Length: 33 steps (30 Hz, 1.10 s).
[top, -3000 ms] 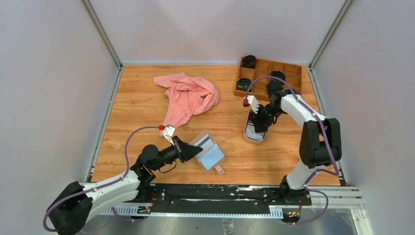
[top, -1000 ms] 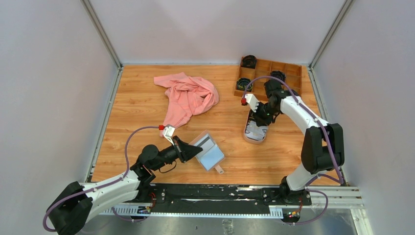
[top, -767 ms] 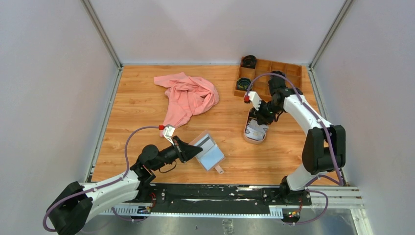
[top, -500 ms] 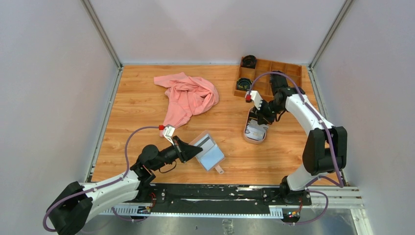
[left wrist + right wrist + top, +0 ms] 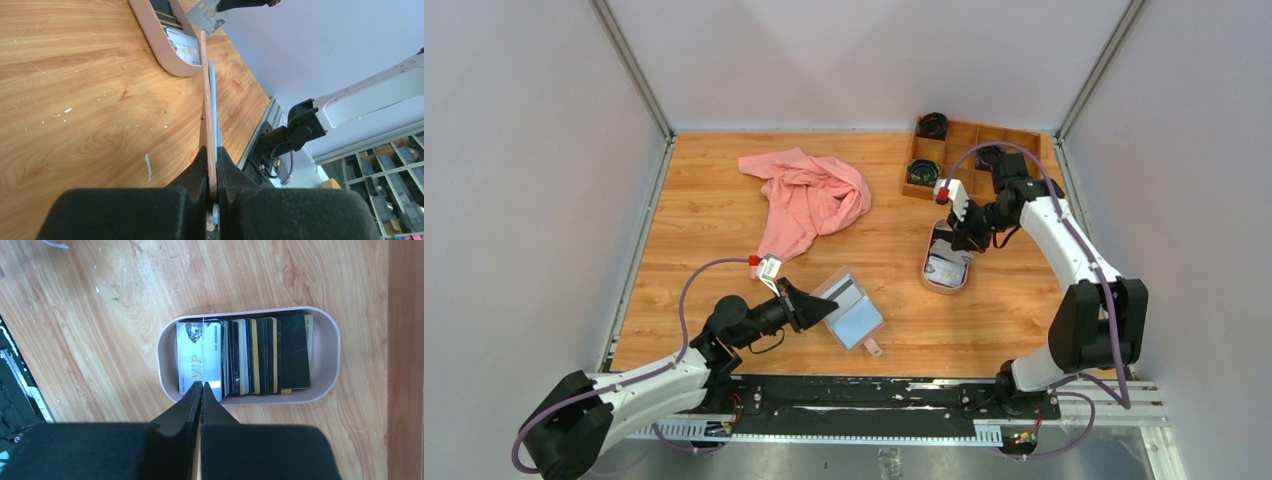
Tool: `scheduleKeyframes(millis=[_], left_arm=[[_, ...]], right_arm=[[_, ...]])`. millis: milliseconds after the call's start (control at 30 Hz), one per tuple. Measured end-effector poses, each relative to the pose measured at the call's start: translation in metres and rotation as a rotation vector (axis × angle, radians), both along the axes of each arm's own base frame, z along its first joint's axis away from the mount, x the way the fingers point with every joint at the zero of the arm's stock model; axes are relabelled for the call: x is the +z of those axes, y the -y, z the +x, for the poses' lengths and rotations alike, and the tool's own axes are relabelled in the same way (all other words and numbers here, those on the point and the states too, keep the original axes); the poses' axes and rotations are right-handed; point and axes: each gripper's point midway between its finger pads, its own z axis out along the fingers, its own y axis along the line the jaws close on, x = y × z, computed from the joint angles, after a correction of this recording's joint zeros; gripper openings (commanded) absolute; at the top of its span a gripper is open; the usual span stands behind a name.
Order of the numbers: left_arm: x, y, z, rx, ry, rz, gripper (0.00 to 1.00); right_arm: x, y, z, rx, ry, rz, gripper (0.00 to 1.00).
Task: Put the credit cards into the card holder
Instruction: Pick up the credit card from the storage box.
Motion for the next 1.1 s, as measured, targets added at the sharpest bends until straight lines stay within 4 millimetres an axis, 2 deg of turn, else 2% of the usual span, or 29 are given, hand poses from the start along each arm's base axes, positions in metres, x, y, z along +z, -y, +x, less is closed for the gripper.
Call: scheduleKeyframes(millis=[500, 867, 1100], left_arm=[[-0.002, 0.000, 0.000, -0.002, -0.010, 0.004, 0.00], [-0.004, 0.000, 0.000, -0.002, -0.017, 0.009, 0.00], [-0.007, 0.001, 0.000, -0.001, -0.027, 0.016, 0.01]], right_arm=[[0.033, -0.022, -0.015, 0.065, 0.047, 0.156, 0.00], [0.062, -0.049, -0.041, 0.155, 0.053, 0.361, 0.00], [0.068, -0.060, -0.055, 0.219, 0.040, 0.415, 0.00]])
